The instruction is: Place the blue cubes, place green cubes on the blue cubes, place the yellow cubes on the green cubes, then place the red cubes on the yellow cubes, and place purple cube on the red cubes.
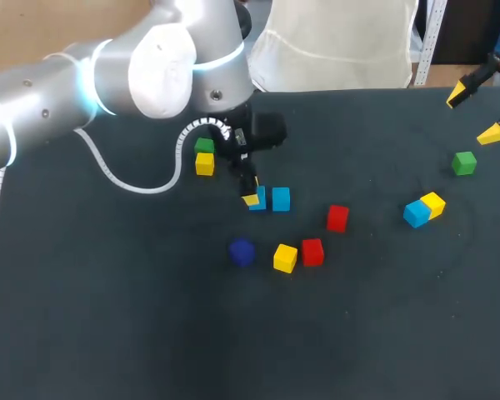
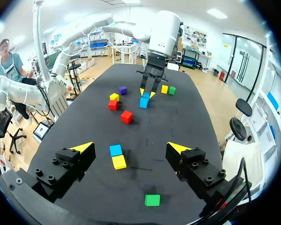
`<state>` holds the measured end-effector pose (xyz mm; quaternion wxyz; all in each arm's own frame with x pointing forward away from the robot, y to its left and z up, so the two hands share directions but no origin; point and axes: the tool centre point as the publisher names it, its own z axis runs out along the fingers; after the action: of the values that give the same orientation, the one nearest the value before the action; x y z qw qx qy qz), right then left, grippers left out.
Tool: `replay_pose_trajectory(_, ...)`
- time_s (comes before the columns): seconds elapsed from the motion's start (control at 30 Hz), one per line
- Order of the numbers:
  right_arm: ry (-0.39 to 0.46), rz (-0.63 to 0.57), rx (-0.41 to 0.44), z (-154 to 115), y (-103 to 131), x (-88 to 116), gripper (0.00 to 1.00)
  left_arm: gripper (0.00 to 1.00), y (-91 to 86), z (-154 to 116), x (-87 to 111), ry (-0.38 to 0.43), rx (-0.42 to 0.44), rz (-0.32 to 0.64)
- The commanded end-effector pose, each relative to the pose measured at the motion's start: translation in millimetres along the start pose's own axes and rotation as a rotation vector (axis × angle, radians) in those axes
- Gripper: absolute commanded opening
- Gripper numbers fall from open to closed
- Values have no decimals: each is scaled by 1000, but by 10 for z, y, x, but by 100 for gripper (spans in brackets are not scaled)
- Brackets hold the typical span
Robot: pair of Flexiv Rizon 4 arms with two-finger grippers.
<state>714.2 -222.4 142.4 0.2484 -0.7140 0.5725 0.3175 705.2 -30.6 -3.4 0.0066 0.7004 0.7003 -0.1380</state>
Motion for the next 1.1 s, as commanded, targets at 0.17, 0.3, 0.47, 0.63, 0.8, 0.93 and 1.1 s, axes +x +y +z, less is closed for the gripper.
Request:
replay_pose_trajectory(0.17, 0, -1, 3, 4, 8, 2, 100, 0, -25, 2, 25, -1, -6, 5)
replay_pose_trajectory(0.3, 0, -1, 3, 4, 8, 2, 100, 26, -24, 1, 21, 0, -5, 10)
replay_pose_trajectory(0.47, 0, -1, 3, 4, 8, 2, 100, 50, -22, -1, 20, 0, -2, 8)
replay_pose_trajectory(0.63, 0, -1, 3, 4, 8, 2, 100, 73, -22, -3, 21, 1, 3, 6)
replay_pose_trajectory(0.8, 0, -1, 3, 4, 8, 2, 100, 93, -18, -4, 18, 1, 7, 2)
replay_pose_trajectory(0.93, 0, -1, 3, 4, 8, 2, 100, 100, -10, -25, 21, -21, 2, 0)
replay_pose_trajectory(1.1, 0, -1, 3, 4, 8, 2, 100, 100, -37, -117, 36, -44, -8, 3)
